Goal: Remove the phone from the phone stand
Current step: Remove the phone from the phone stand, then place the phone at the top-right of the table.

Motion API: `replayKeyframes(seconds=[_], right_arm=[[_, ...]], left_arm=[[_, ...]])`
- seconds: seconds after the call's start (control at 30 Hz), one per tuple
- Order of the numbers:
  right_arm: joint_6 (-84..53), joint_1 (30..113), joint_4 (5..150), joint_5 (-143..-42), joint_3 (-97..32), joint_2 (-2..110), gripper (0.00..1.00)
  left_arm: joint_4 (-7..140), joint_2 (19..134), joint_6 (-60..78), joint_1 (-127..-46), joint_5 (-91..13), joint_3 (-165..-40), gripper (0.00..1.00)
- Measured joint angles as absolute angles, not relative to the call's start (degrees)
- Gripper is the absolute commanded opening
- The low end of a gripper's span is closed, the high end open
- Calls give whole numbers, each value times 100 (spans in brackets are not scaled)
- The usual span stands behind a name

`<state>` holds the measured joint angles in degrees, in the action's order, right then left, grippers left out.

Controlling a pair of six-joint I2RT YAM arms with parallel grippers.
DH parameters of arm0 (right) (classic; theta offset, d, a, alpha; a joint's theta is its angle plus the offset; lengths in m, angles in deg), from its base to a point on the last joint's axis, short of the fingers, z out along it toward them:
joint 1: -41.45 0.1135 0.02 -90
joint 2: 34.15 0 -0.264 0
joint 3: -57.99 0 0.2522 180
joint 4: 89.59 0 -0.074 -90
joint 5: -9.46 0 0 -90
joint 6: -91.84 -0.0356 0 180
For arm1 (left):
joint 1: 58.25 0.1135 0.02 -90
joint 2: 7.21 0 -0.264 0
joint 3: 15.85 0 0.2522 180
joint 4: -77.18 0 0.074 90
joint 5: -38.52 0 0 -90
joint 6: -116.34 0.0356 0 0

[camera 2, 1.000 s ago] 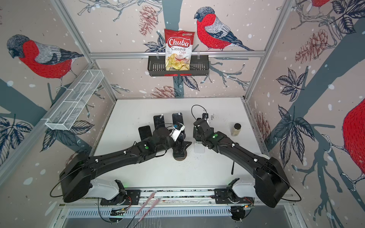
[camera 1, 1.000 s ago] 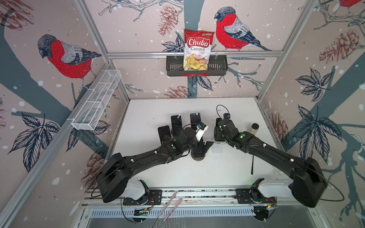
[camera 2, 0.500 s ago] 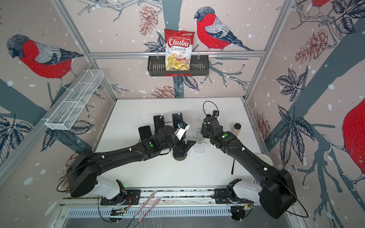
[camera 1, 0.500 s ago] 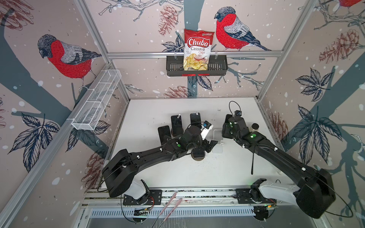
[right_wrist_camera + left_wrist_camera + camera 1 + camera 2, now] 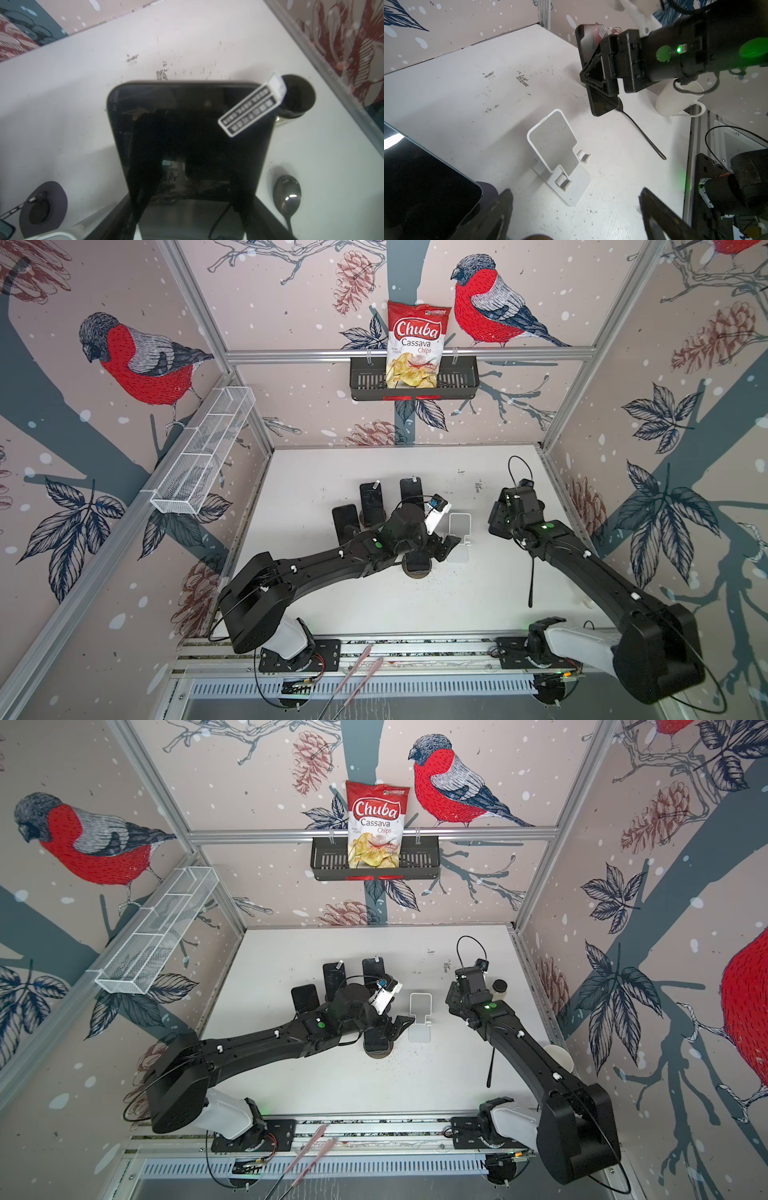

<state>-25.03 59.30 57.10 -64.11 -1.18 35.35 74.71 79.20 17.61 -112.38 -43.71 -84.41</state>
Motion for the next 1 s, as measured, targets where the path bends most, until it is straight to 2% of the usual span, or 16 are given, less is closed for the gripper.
replayKeyframes(seconds=[0.4,1.0], right_arm=[[-2377,5644,6010,-7039,-395,5211,60],[-1760,5364,5942,-6809,-1923,7283,63]], left_arm=[[7445,7949,1781,-11238,-4247,-8494,94],[7436,7949,1886,-11242,-4258,-8395,94]])
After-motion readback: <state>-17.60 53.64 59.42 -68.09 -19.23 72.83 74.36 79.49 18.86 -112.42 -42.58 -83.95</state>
